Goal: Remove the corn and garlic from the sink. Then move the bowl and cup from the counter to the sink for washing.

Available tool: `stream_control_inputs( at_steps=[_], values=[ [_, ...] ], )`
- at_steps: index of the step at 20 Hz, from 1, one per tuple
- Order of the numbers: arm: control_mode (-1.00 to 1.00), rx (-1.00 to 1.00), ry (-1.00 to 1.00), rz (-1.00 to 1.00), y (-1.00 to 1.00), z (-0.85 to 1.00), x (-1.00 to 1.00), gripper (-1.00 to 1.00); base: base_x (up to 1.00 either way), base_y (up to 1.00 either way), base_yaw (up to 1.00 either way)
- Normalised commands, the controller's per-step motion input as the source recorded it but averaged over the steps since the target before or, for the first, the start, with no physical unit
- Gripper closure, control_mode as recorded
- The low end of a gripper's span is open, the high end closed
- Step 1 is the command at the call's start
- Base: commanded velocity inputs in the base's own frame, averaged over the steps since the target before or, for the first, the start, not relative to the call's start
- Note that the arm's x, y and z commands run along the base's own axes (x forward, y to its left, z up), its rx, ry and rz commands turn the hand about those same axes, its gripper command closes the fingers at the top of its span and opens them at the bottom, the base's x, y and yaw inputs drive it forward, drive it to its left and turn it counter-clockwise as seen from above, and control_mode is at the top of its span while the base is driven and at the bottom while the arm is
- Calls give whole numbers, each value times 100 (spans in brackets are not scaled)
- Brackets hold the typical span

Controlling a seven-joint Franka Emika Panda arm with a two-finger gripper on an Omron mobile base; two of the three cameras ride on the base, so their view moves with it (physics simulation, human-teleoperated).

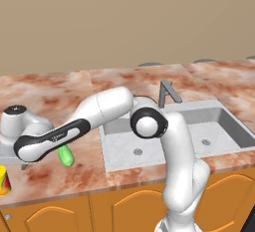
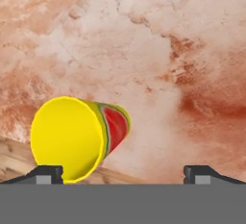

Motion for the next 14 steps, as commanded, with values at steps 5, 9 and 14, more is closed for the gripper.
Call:
stream_control_inputs(
  at_steps=[5, 9, 14],
  values=[
    [-100, 0, 0, -2, 6, -8, 5, -100, 0, 0, 0],
    [-100, 0, 0, -3, 8, -8, 7, -100, 0, 0, 0],
    [-100, 0, 0, -3, 10, -10, 8, -100, 0, 0, 0]
  ],
)
